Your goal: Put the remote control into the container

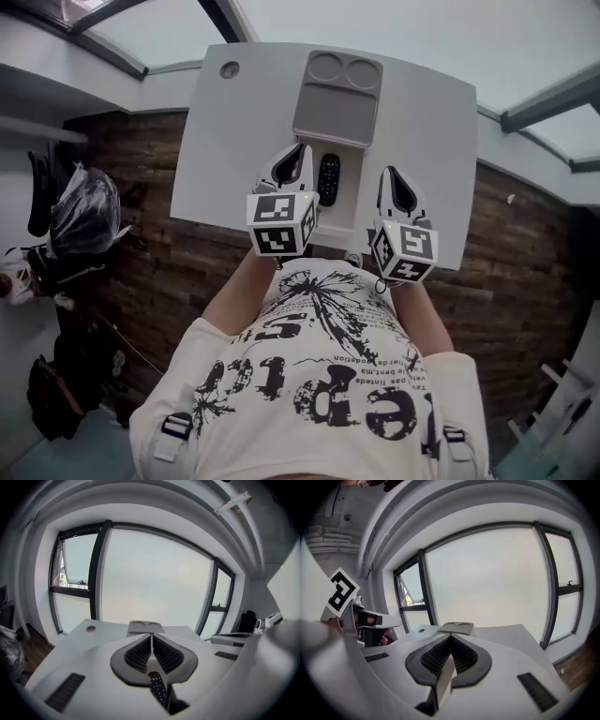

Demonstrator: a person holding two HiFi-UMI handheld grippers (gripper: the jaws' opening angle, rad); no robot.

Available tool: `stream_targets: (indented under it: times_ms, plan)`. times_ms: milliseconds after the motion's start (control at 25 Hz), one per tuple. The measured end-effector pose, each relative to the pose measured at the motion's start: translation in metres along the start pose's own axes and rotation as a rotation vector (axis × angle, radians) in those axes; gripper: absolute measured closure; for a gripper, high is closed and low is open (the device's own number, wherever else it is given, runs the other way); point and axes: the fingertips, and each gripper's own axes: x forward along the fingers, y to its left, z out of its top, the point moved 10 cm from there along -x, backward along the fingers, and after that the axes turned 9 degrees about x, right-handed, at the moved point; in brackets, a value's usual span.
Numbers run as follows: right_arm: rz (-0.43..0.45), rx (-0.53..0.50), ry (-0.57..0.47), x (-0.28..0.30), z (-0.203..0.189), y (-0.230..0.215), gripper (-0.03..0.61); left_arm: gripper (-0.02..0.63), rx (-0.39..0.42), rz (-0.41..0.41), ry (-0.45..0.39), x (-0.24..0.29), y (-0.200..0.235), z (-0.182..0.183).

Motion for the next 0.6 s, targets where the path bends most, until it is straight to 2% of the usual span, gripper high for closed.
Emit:
stream_targets:
  times_ms: [320, 400, 480, 600]
  plan:
    - [0.028, -0.064, -0.107, 0.005, 0.04, 0.011, 0.577, 0.604, 0.068, -0.006, -0.138, -0.008, 0.011, 0.041]
    - [0.036, -0.09, -0.128, 0.005, 0.049, 0.015, 0.577, 0.604, 0.075, -0.02, -0.224, -0.015, 0.012, 0.051]
    - [0.041, -0.109, -0.159, 0.004, 0.057, 0.018, 0.577, 0.604, 0.085, -0.026, -0.361, -0.026, 0.012, 0.06]
    - [0.063, -0.125, -0.216, -0.001, 0.071, 0.022, 0.577, 0.604, 0.141, 0.003, -0.525, -0.039, 0.011, 0.069]
